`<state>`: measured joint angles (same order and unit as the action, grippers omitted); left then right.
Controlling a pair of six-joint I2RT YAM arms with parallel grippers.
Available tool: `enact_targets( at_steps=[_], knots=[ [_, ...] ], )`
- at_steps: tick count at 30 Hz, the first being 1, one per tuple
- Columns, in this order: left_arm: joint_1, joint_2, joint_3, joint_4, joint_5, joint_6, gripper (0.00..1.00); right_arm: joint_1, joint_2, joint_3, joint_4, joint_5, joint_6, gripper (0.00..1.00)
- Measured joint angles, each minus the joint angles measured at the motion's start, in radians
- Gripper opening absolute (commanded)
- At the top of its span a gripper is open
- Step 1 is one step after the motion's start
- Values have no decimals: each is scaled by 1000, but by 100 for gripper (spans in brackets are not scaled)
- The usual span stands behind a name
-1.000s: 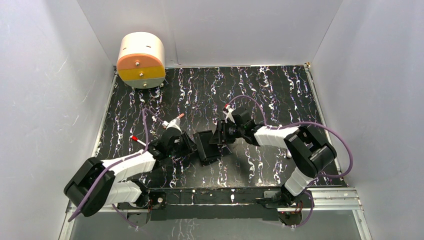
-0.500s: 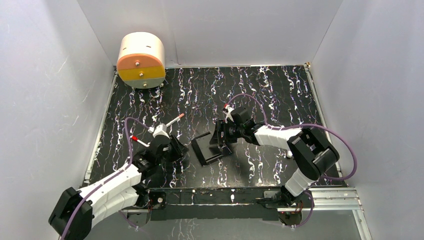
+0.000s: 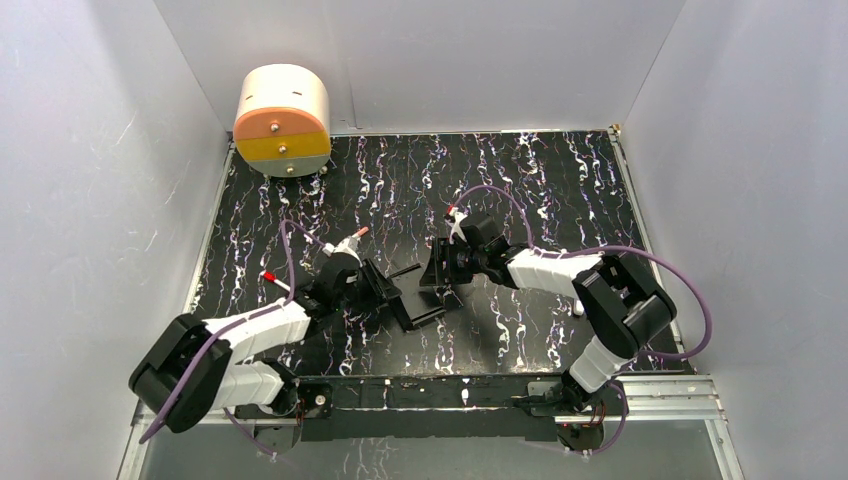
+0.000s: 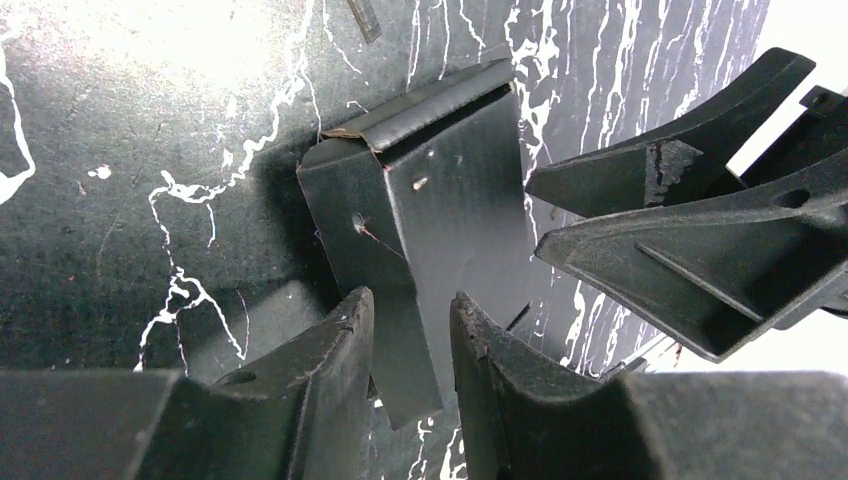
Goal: Fold the paper box
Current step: Close the paper box at the center of the board.
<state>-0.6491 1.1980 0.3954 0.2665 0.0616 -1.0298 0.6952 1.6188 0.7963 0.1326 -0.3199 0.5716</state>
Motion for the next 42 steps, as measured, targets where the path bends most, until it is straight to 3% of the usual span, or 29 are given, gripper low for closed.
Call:
enact_targets(
  at_steps=[12,20,36,42],
  knots=[
    [2,108,2,84,29,-11,31,-3,58,0,47,-37,4,48],
    [14,208,6,186,86,-33,22,-18,85,-7,93,-47,21,35],
    [31,201,-56,294,114,-54,14,-11,137,-9,220,-32,56,31],
    [32,261,-98,444,134,-95,9,-6,138,-9,238,4,32,30]
  ],
)
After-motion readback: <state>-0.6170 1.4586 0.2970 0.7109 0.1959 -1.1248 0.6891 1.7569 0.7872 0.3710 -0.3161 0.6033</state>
